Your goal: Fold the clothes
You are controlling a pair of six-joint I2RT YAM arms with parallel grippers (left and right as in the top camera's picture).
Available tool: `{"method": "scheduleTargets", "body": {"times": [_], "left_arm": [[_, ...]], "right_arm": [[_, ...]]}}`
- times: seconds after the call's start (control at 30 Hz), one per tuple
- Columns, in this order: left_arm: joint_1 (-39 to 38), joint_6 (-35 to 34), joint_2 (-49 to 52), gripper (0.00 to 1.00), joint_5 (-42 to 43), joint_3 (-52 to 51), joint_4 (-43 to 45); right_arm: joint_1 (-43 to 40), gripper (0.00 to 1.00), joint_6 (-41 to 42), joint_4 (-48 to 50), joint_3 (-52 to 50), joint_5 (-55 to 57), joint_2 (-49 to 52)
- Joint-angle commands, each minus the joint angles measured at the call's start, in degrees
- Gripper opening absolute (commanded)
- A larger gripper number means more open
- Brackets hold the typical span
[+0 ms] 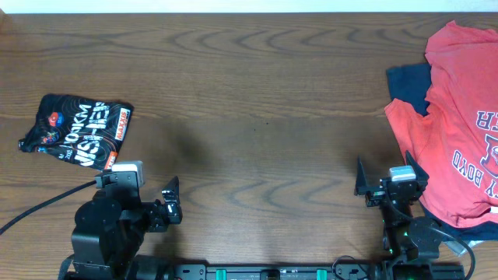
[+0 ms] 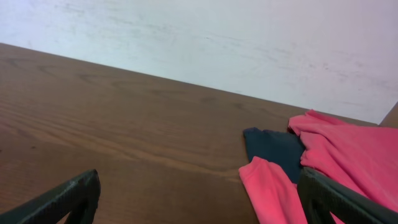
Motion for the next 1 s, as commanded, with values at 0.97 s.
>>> {"method": "scheduleTargets", "body": {"times": [0.97], "left_arm": [[10.5,2.1,-24.2,0.98,-2.6,-22.7,8.2]], "right_arm": [[0.5,0.99,-0.4,0.0,-0.2,-0.5,-0.3]]}}
